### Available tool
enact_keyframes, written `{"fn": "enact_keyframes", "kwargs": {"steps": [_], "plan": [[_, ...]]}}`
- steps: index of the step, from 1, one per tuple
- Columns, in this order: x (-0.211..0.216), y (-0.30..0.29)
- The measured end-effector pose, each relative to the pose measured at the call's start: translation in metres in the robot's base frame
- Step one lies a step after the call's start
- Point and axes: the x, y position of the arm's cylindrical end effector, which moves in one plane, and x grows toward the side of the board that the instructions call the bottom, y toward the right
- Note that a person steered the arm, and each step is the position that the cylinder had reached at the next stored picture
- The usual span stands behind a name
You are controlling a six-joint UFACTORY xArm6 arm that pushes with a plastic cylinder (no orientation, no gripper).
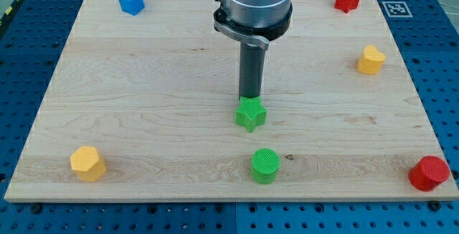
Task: Push the green star at the top of the green circle
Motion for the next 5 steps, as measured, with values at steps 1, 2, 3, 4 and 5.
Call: {"fn": "enact_keyframes", "kwargs": {"steps": [1, 2, 3, 4, 5], "plan": [[0.011, 0.002], [0.019, 0.002], [0.023, 0.002], [0.029, 0.003], [0.041, 0.005]]}}
